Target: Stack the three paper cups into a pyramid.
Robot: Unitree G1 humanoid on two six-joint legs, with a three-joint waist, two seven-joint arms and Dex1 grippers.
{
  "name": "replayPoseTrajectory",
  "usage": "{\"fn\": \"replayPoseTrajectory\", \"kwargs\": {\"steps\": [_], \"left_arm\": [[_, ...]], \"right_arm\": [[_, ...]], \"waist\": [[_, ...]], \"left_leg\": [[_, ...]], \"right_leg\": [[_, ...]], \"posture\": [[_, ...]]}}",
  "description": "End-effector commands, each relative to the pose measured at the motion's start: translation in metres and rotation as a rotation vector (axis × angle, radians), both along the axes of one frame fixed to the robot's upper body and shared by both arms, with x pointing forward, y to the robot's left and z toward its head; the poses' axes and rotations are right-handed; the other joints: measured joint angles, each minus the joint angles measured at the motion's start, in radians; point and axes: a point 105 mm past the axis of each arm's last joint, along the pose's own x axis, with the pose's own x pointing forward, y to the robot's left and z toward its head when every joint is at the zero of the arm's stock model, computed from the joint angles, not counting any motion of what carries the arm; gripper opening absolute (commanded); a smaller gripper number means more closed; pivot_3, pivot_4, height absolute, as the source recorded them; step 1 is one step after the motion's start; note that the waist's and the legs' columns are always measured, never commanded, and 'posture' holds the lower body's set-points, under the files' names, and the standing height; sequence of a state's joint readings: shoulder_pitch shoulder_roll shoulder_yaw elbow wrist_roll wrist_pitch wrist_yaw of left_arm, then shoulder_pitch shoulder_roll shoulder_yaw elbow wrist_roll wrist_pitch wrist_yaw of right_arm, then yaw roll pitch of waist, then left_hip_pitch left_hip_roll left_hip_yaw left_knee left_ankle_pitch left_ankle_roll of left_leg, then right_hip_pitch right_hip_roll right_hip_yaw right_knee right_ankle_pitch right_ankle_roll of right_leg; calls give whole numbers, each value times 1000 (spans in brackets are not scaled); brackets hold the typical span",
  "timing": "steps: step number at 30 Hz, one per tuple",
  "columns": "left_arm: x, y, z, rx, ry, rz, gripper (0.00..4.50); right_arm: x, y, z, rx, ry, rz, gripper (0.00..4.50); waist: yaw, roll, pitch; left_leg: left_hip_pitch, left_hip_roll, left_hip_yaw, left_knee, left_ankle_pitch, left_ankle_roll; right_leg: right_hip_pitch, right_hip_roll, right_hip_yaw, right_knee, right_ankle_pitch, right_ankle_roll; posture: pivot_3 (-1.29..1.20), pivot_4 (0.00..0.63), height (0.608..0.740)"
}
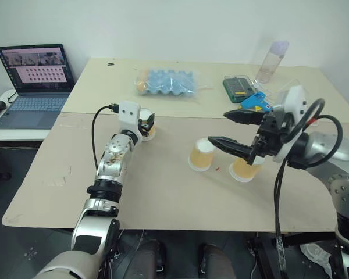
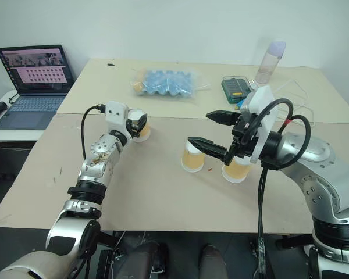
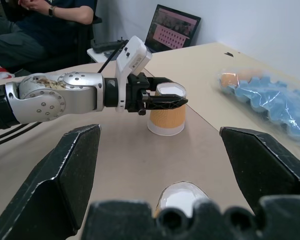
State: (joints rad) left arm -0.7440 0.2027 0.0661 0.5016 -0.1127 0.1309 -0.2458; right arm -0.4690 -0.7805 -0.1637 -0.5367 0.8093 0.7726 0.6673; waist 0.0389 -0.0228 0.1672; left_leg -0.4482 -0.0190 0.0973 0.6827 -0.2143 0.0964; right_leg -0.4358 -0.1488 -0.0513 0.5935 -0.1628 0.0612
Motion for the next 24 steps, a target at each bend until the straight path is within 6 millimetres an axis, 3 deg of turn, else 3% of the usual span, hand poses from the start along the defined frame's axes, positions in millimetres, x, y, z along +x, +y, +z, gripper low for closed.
{"fn": "replayPoseTrajectory", "kwargs": {"steps": [1,8,10,12,14,20,24], "left_arm": [[1,2,32,-10,-84,-28,2470],[-32,-17,90,-58,-198,-388,2470],[-61,-33,97,-65,-164,-658,2470],[-91,-41,87,-32,-72,-914,2470],[-101,-40,71,26,12,-1002,2470],[-89,-37,16,207,164,-1019,2470],[-82,-48,3,234,159,-1029,2470]], "right_arm": [[-6,0,12,9,-59,2,4500],[-6,-2,11,11,-59,-11,4500],[-6,-3,10,11,-60,-22,4500],[-5,-3,10,14,-62,-28,4500],[-4,-2,10,18,-64,-29,4500],[-5,-4,11,18,-69,-42,4500],[-8,-7,13,17,-75,-60,4500]], "waist": [[0,0,0],[-1,0,0],[-3,0,0],[-11,0,0],[-18,1,0],[-20,1,0],[-17,1,0]], "left_leg": [[0,0,0,0,0,0],[-4,0,0,0,1,0],[-4,0,0,0,1,0],[-4,0,0,0,2,0],[-4,0,0,0,6,-5],[-1,0,1,0,2,0],[-2,0,1,0,3,3]], "right_leg": [[0,0,0,0,0,0],[-3,0,0,0,0,0],[-3,0,-1,0,0,0],[-3,1,-1,0,0,0],[-3,1,-1,0,0,0],[-1,2,-1,0,-3,-5],[-1,2,-1,0,-2,-3]], "posture": [[0,150,740],[0,150,740],[0,150,740],[0,150,740],[0,150,740],[0,150,740],[0,150,740]]}}
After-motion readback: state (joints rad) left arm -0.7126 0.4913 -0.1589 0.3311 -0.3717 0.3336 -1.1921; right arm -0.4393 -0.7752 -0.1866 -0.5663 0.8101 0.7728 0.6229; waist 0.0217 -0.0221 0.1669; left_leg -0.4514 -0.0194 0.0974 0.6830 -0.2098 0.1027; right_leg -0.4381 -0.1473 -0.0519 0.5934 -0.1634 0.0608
